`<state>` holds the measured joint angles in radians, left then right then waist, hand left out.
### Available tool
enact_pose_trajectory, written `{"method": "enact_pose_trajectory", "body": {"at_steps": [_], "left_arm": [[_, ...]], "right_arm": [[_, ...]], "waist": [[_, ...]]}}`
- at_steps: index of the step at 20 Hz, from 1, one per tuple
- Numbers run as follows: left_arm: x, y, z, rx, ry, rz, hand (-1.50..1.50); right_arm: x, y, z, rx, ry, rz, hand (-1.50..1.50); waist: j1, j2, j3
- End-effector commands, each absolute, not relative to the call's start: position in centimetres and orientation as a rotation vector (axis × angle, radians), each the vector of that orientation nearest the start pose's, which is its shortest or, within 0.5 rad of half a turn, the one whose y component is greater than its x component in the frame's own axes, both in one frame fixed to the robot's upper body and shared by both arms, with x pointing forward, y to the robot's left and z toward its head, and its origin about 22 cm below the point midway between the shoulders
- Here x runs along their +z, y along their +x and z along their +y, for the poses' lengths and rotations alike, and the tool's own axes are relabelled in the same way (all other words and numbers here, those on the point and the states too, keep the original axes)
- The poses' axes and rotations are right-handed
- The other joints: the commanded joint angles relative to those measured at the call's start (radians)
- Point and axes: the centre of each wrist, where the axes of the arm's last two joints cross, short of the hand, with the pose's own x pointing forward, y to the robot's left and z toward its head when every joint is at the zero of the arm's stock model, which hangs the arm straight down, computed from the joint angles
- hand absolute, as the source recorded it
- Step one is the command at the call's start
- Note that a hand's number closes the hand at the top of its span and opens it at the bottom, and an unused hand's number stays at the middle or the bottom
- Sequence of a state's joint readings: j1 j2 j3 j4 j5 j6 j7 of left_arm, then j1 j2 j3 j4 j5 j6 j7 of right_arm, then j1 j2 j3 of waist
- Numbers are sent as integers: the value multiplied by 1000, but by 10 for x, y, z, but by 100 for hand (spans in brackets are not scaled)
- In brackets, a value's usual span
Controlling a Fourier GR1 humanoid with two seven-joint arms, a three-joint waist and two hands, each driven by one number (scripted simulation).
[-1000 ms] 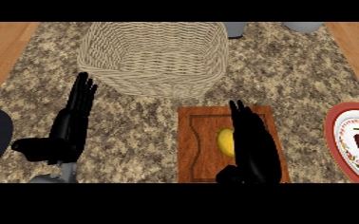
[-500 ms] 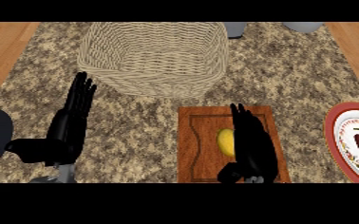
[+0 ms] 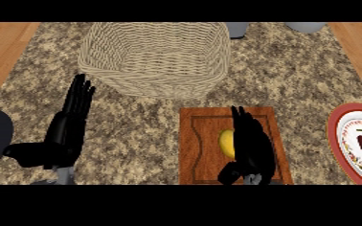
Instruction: Pick the lemon from the cutting board and place it in the basket
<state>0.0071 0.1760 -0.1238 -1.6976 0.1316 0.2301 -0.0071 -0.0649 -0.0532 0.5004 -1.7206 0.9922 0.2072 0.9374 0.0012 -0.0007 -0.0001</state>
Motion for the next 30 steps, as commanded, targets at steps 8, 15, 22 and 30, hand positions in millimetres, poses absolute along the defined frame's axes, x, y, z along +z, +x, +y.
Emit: {"method": "enact_pose_trajectory", "body": {"at_steps": [8, 15, 22, 30], "left_arm": [[30, 256, 228, 56, 79, -1661, 0], [34, 241, 237, 37, 79, -1679, 0], [34, 240, 248, 50, 105, -1687, 0], [41, 249, 209, -27, -19, -1711, 0]], "right_arm": [[6, 220, -125, 880, -841, -877, -150], [-1, 228, -125, 1078, -812, -839, 150], [2, 233, -117, 1109, -825, -869, 150], [5, 239, -36, 1219, -916, -978, 150]], "waist": [[-2, 1, 0], [2, 1, 0], [0, 0, 0], [138, 30, 3]]}}
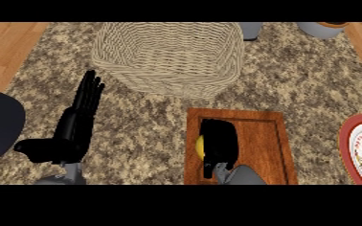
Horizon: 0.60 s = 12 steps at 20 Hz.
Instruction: Pick the lemon from the cutting board and place it in the basket
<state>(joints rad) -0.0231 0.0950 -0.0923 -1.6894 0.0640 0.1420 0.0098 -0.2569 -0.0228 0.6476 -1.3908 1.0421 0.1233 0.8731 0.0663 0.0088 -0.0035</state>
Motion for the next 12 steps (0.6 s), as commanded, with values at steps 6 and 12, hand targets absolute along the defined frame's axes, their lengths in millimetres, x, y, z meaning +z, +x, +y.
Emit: {"method": "enact_pose_trajectory", "body": {"at_steps": [6, 12], "left_arm": [[44, 255, 197, -73, -78, -1724, 0], [48, 261, 190, -107, -94, -1718, 0]], "right_arm": [[25, 254, -13, 1195, -983, -1069, 150], [51, 259, 5, 1016, -965, -1254, 150]], "waist": [[132, 28, 6], [147, 22, 7]]}}
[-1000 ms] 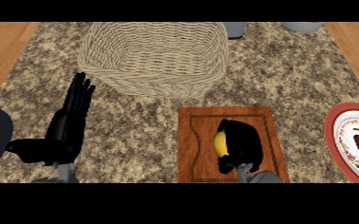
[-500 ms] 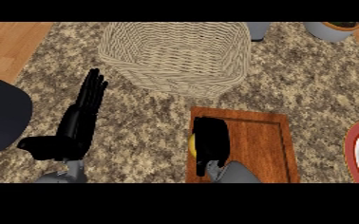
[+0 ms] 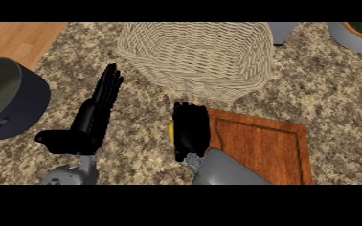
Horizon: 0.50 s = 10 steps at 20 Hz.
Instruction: Pick the lemon from the cutting board and place it in the basket
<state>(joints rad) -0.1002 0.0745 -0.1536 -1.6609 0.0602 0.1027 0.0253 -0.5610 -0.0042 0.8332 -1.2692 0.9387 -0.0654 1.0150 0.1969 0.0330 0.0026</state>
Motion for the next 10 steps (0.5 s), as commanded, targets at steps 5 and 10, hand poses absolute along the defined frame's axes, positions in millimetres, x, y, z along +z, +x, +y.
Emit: {"method": "enact_pose_trajectory", "body": {"at_steps": [5, 10], "left_arm": [[44, 264, 190, -98, -77, -1702, 0], [38, 262, 195, -90, -84, -1677, 0]], "right_arm": [[93, 255, 20, 797, -870, -1511, 150], [122, 252, 35, 691, -824, -1635, 150]], "waist": [[2, -18, 0], [9, -26, -5]]}}
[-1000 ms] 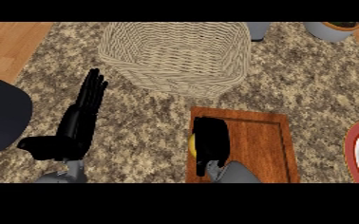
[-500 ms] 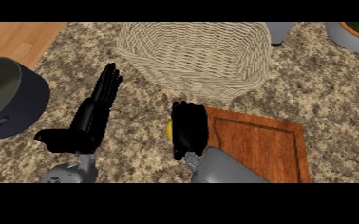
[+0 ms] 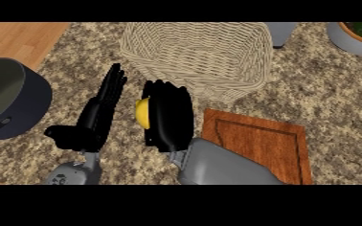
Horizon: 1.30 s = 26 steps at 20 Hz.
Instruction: Pick the lemon from the cutting board and place it in the basket
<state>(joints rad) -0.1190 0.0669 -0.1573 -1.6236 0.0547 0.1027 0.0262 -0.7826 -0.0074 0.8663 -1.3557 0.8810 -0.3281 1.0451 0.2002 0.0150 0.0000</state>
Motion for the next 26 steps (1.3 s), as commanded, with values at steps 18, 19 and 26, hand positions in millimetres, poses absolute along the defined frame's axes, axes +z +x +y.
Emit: {"method": "enact_pose_trajectory", "body": {"at_steps": [18, 19, 26], "left_arm": [[38, 270, 209, -34, 4, -1672, 0], [37, 270, 201, -30, 10, -1686, 0], [37, 264, 221, -11, 36, -1668, 0]], "right_arm": [[167, 278, 66, 616, -1051, -1491, 150], [178, 282, 67, 599, -1046, -1476, 150], [156, 296, 63, 522, -1041, -1467, 150]], "waist": [[-94, -22, -6], [-98, -22, -6], [-113, -15, -3]]}}
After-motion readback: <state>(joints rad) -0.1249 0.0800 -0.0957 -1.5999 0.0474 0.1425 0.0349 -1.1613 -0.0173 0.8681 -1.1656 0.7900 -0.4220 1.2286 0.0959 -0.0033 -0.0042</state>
